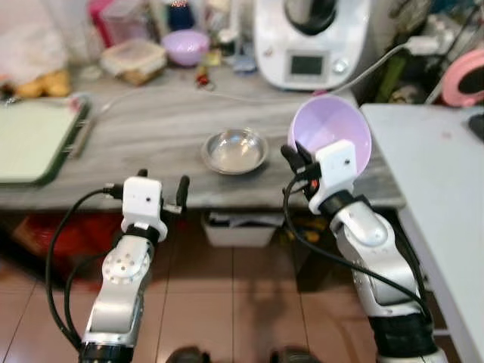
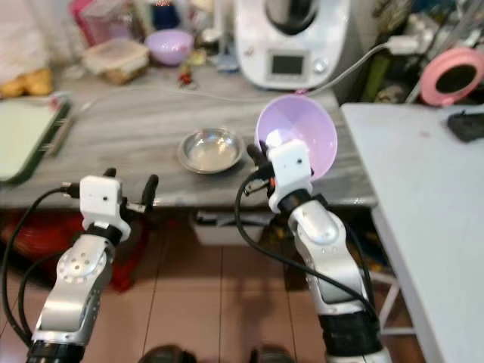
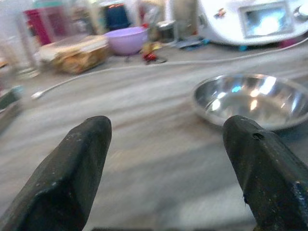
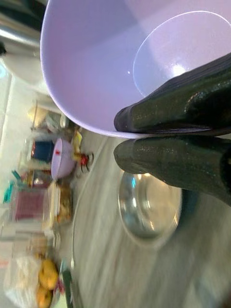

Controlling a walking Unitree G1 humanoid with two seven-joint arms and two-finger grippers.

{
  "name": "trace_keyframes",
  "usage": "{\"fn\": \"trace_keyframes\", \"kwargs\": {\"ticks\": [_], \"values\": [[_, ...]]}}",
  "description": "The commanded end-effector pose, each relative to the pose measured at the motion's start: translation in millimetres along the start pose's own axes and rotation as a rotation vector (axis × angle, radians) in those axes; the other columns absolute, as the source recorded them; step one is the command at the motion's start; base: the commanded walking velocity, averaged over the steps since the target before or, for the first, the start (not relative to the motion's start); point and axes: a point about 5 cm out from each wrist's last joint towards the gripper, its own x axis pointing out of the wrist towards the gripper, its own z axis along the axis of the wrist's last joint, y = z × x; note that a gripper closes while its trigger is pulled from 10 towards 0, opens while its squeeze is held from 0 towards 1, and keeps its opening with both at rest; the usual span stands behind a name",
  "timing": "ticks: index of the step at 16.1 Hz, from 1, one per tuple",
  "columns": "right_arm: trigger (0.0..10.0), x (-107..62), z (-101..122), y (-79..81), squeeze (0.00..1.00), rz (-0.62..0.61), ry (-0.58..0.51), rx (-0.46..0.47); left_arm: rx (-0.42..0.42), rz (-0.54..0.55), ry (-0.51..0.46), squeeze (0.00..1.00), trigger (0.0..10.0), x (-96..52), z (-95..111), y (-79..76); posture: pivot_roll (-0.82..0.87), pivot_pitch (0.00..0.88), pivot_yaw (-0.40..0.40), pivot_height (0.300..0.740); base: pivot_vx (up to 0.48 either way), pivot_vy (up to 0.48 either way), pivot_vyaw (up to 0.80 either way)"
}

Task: Setting the table

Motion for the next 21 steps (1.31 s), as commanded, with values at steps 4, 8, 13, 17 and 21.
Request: {"fn": "trace_keyframes", "kwargs": {"ticks": [4,8,13,17,21], "values": [[10.0,0.7,8,-5.4,0.00,0.000,-0.037,-0.032,-0.005,0.005,-0.010,0.00,10.0,0.0,2,-1.6,-0.04,0.024,0.010,0.740,0.439,0.000,0.80],[10.0,4.7,11,-15.3,0.00,0.053,-0.039,-0.107,-0.009,0.062,0.004,0.00,10.0,-1.8,0,5.5,-0.03,0.033,0.011,0.740,0.000,0.000,0.40],[10.0,26.7,11,-8.9,0.00,0.246,-0.022,-0.181,0.025,0.091,0.025,0.00,10.0,-11.6,-3,15.2,-0.02,0.068,0.016,0.740,0.000,0.000,0.00],[10.0,52.6,11,-2.6,0.00,0.368,-0.028,-0.198,0.035,0.093,0.034,0.00,10.0,-16.7,-2,16.9,0.02,0.092,0.011,0.740,0.000,0.000,0.00],[10.0,68.7,6,-6.7,0.00,0.440,-0.007,-0.230,0.049,0.098,0.049,0.00,10.0,-25.8,-2,19.9,0.05,0.115,0.013,0.740,0.000,0.000,0.00]]}}
